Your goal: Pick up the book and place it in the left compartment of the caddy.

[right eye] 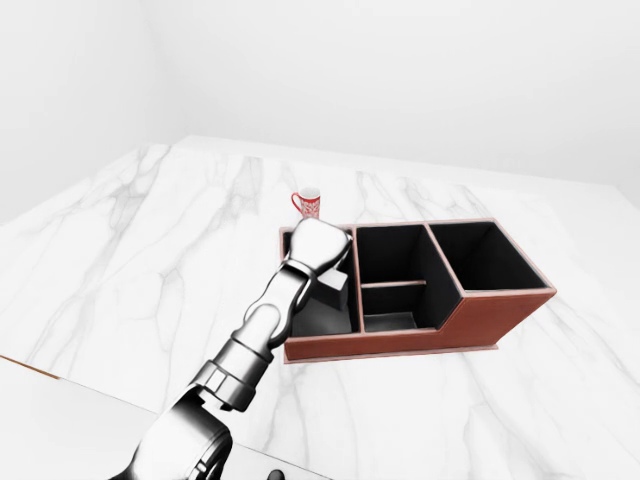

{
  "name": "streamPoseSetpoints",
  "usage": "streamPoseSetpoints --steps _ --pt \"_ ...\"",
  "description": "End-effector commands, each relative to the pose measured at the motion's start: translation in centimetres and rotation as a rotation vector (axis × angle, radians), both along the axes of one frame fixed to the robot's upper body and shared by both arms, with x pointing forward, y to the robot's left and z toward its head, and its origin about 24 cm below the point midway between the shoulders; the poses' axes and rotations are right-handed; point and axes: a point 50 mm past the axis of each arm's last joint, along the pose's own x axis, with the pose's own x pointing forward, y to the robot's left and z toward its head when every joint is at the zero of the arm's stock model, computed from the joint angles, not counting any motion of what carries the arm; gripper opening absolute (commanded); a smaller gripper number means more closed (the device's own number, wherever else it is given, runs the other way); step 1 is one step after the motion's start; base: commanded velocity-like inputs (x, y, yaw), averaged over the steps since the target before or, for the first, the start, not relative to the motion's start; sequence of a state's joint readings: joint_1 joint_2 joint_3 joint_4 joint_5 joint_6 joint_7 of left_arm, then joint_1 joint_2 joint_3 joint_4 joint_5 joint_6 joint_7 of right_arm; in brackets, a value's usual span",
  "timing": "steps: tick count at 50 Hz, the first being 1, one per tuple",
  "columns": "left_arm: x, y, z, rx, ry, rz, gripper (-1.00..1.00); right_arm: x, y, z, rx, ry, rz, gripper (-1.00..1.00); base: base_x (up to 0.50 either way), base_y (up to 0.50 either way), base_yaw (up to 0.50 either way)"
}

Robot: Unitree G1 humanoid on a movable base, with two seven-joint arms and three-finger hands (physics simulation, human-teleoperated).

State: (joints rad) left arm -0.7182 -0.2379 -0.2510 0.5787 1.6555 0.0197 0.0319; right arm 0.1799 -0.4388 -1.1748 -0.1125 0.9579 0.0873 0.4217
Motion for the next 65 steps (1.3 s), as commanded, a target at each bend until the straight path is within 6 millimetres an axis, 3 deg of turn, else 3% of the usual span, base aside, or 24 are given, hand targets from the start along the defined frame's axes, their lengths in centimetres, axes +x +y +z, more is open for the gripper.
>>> streamPoseSetpoints --steps 1,22,65 --pt "0.7 -0.1 -1.1 -0.015 0.004 -0.014 -1.0 0.0 0.0 0.1 -0.003 -0.001 -0.001 1.0 0.0 0.0 0.0" --pt "1.6 -0.2 -4.2 -0.005 0.086 -0.022 -1.0 0.0 0.1 0.1 -0.008 -0.001 0.001 1.0 0.0 0.0 0.0" --pt "-0.3 0.1 -9.1 0.048 0.219 -0.031 -1.0 0.2 0.1 -0.2 -0.005 0.012 0.009 1.0 0.0 0.0 0.0"
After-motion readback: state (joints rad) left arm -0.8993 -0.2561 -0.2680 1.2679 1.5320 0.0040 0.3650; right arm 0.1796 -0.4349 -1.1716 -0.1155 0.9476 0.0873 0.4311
